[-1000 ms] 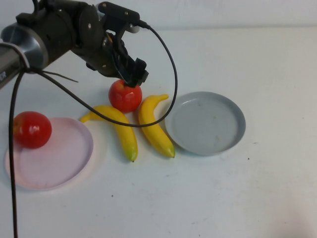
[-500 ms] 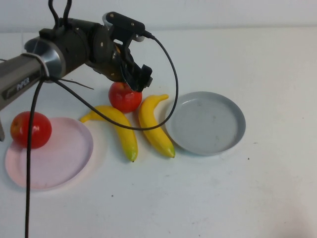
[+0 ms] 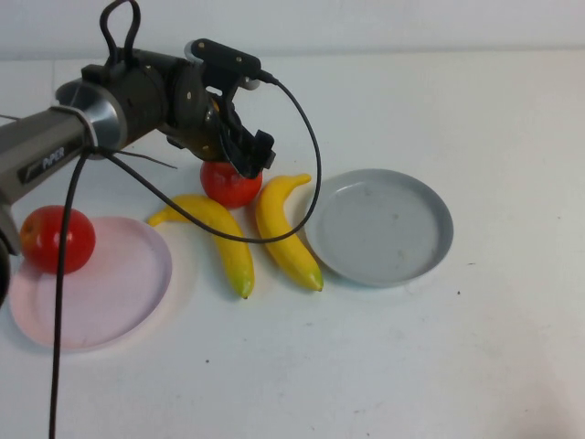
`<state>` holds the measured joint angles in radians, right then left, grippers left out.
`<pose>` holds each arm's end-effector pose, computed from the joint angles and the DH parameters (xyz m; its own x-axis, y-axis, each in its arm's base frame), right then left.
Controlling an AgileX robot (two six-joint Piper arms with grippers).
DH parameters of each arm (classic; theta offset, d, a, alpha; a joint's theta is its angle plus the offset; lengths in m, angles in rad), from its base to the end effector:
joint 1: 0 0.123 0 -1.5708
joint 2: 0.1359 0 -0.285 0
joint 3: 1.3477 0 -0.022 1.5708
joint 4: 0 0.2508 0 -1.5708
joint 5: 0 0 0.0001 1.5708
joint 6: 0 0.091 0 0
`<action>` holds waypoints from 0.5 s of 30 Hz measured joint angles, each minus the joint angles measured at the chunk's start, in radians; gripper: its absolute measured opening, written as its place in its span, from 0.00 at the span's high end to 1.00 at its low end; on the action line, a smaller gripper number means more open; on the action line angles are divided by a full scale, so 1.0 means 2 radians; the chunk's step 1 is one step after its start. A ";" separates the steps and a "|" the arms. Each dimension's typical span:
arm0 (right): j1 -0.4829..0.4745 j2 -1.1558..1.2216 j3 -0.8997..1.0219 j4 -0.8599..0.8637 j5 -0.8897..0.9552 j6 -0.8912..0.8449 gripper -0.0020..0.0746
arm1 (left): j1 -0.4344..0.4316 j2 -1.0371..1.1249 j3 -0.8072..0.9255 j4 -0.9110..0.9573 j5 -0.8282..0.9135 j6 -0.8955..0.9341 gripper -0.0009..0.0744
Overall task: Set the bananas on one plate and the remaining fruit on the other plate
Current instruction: Put one type of fruit in the left plate
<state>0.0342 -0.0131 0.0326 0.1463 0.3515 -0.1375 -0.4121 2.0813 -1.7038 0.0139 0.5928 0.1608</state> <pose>0.0530 0.0064 0.1716 -0.2765 -0.0095 -0.9610 -0.0824 0.9965 0.0139 0.4364 -0.1900 0.2294 -0.6296 0.4624 -0.6244 0.5115 0.8516 0.1148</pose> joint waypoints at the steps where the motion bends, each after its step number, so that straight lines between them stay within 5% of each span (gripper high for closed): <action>1: 0.000 0.000 0.000 0.000 0.000 0.000 1.00 | 0.002 0.000 0.000 0.000 0.001 -0.002 0.10; 15: 0.000 0.000 0.000 0.000 0.000 0.000 1.00 | 0.022 0.001 0.000 -0.025 0.002 -0.020 0.10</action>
<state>0.0342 -0.0131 0.0326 0.1463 0.3515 -0.1375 -0.3689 2.0833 -1.7038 -0.0351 0.5966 0.1212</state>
